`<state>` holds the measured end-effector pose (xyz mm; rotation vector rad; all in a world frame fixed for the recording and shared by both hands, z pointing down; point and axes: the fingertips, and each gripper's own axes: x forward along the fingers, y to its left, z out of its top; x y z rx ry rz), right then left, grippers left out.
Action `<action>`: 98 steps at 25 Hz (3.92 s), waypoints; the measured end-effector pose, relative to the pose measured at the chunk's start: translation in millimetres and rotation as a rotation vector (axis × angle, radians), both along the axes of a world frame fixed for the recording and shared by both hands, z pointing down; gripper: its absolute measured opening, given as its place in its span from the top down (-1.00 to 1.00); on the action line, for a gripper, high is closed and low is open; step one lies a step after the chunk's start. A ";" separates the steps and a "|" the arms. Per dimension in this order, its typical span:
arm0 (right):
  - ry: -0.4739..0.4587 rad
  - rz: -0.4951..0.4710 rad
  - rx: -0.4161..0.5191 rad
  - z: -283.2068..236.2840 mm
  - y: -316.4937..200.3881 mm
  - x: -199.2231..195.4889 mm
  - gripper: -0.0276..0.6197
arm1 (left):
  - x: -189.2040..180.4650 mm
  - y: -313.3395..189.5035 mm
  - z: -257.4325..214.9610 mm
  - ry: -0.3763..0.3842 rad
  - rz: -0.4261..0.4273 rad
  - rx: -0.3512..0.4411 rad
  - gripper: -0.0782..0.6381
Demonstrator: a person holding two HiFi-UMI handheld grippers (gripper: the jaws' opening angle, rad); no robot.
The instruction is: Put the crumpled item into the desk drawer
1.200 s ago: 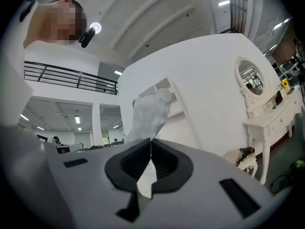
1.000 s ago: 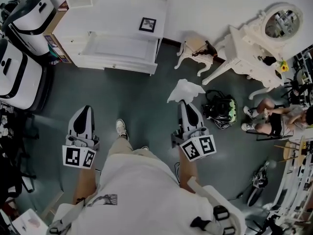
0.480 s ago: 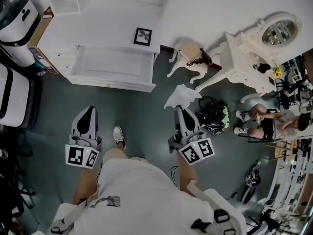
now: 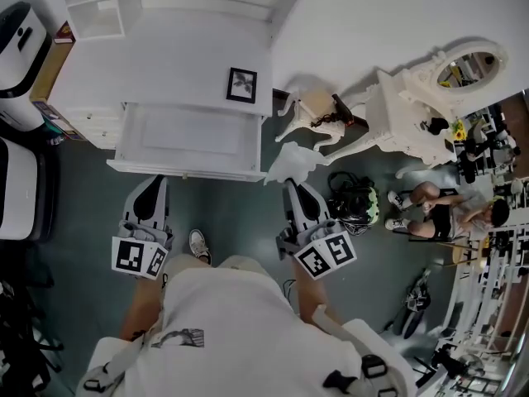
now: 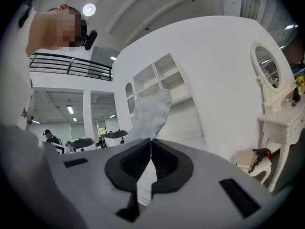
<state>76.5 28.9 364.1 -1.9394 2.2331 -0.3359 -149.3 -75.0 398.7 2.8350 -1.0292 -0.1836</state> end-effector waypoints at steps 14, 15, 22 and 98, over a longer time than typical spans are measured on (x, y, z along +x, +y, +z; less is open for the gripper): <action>-0.004 0.111 0.009 -4.3 -36.0 48.6 0.87 | 64.0 -49.1 1.7 -0.033 0.144 -0.004 0.74; -0.005 0.109 0.011 -4.1 -37.9 54.5 0.87 | 69.3 -49.9 0.5 -0.038 0.143 0.004 0.74; 0.005 0.032 0.018 2.2 -65.8 101.0 0.87 | 96.7 -61.0 -16.2 -0.052 0.041 0.032 0.74; 0.076 -0.412 -0.789 423.0 -267.0 31.0 0.87 | 31.8 -47.7 57.6 -0.267 -0.505 -0.200 0.74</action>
